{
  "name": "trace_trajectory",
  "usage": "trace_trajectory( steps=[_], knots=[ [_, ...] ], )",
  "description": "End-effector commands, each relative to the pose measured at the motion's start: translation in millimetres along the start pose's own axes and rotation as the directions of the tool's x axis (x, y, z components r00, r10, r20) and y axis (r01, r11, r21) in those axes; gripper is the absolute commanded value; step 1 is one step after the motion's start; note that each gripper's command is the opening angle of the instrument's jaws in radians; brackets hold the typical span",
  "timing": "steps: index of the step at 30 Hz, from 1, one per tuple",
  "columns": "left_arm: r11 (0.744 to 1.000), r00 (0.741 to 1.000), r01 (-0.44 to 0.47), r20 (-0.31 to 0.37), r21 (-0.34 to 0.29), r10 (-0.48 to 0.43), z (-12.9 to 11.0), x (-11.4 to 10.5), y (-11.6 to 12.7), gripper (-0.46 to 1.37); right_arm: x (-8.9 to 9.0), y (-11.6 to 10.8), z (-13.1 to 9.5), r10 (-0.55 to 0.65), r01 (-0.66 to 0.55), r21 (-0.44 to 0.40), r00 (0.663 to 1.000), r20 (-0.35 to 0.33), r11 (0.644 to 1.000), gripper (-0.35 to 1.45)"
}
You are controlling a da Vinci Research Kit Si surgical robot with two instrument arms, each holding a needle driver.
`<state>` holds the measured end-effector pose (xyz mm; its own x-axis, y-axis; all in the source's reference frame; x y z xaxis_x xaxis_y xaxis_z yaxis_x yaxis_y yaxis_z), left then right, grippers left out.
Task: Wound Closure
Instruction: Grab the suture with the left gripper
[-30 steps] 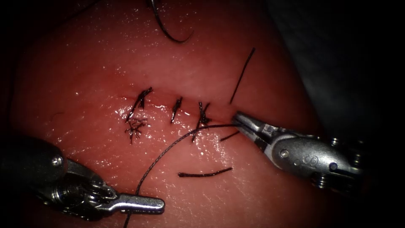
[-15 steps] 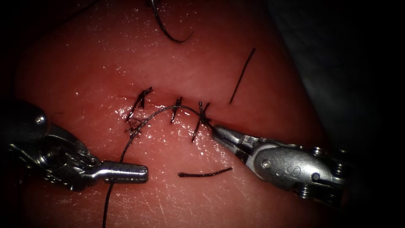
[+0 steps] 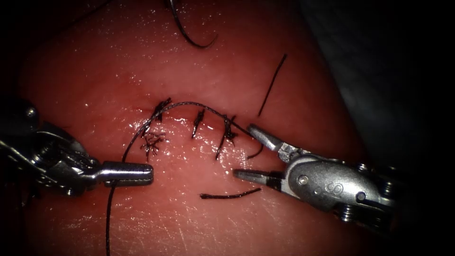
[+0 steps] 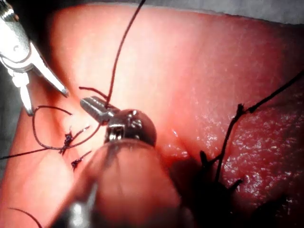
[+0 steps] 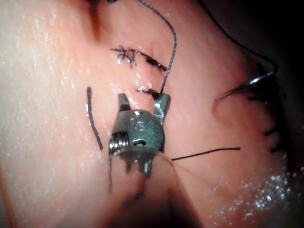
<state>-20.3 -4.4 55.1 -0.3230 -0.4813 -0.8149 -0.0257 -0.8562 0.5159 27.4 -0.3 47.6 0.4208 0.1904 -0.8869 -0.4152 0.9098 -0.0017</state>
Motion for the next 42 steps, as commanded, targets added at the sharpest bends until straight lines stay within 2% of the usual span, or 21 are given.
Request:
trace_trajectory(
  steps=[1, 6, 12, 15, 18, 27, 34, 42],
  knots=[
    [1.0, 1.0, 0.0, 0.004, -0.009, 0.001, 0.0, 0.0, 0.0, -0.35, 0.0, 0.1, -0.1, 0.005, -0.005, 0.002, 1.0, 0.0, 1.0, 1.04],
    [1.0, 1.0, 0.01, 0.011, -0.008, -0.01, -0.4, -0.1, -0.3, -0.35, 0.2, 1.1, -0.9, 0.033, -0.033, 0.007, 0.999, -0.01, 0.999, 1.02],
    [1.0, 1.0, 0.004, 0.015, -0.014, -0.004, -0.6, -0.3, -0.3, -0.35, 0.5, 3.4, -2.3, 0.077, -0.077, 0.031, 0.997, -0.01, 0.997, 0.94],
    [1.0, 1.0, -0.002, 0.015, -0.015, 0.002, -0.6, -0.3, -0.2, -0.35, 0.3, 4.6, -3.0, 0.102, -0.101, 0.045, 0.995, -0.011, 0.994, 0.83],
    [1.0, 1.0, -0.008, 0.016, -0.018, 0.009, -0.6, -0.3, -0.2, -0.35, 0.1, 5.7, -3.4, 0.114, -0.113, 0.054, 0.993, -0.012, 0.992, 0.82],
    [0.999, 1.0, -0.02, 0.016, -0.027, 0.02, -0.6, -0.3, -0.3, -0.35, 0.0, 7.7, -2.4, 0.133, -0.133, 0.057, 0.991, -0.01, 0.99, 0.85],
    [0.999, 1.0, -0.026, 0.017, -0.027, 0.026, -0.6, -0.2, -0.3, -0.35, -0.2, 9.1, -1.5, 0.133, -0.132, 0.064, 0.991, -0.015, 0.989, 0.77],
    [0.999, 0.999, -0.037, 0.02, -0.027, 0.037, -0.6, 0.0, -0.4, -0.35, -0.8, 9.5, -0.2, 0.126, -0.123, 0.088, 0.991, -0.035, 0.989, 0.7]
  ],
)
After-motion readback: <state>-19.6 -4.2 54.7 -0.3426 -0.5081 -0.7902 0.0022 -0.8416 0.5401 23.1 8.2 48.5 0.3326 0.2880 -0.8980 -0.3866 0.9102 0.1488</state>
